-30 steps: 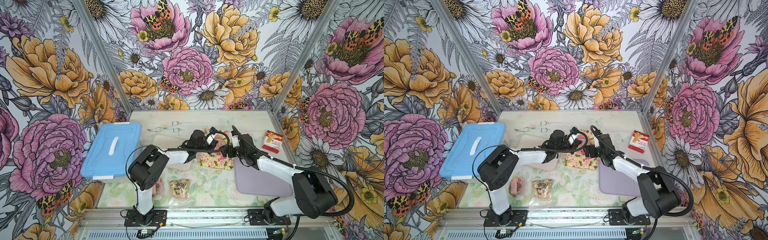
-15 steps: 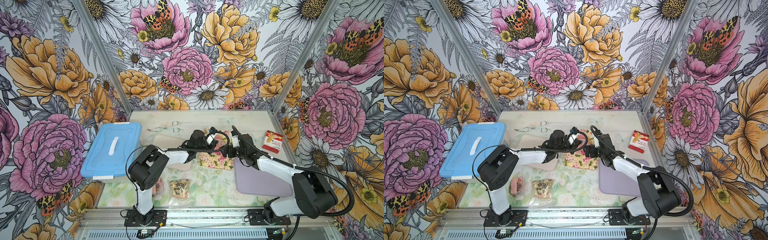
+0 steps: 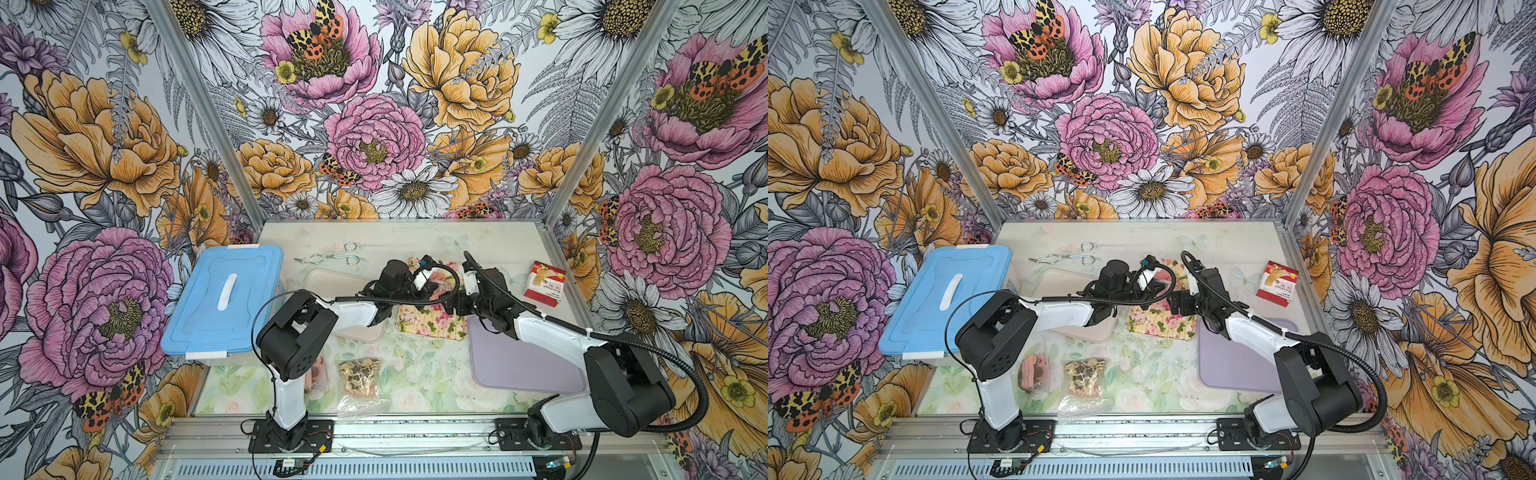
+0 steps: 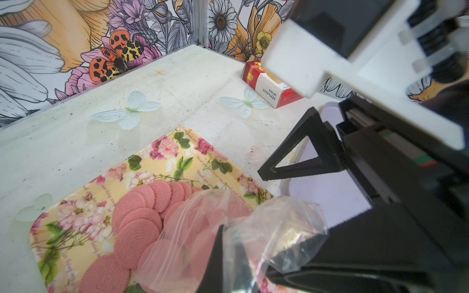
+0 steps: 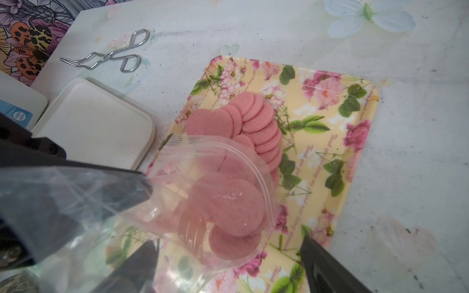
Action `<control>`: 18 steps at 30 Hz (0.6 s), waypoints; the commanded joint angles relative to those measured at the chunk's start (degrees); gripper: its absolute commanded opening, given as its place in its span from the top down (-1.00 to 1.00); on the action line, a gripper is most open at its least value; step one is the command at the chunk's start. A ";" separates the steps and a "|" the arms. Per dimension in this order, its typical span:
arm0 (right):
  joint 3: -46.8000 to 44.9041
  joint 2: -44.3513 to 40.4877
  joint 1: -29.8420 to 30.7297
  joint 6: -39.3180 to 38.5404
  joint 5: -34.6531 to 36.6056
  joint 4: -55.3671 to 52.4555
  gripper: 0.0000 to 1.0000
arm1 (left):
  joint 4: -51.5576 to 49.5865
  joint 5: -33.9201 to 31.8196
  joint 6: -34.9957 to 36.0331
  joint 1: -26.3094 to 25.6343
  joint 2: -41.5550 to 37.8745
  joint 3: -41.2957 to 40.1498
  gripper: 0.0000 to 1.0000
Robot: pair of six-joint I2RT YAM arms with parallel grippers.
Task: Pour cookies out of the ziploc bag
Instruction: 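Pour the cookies out of the ziploc bag onto the tray.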
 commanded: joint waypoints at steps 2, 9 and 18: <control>2.34 -0.02 -0.41 -0.78 0.72 0.18 -0.83 | 2.29 1.44 -0.35 -0.09 -1.05 0.68 1.00; 2.44 0.07 -0.42 -0.74 0.20 0.01 -0.83 | 2.13 1.52 -0.53 -0.07 -1.51 0.05 1.00; 2.40 -0.53 -0.42 -0.66 -0.45 0.14 -0.83 | 1.00 0.26 -3.75 -0.21 -2.47 -3.16 1.00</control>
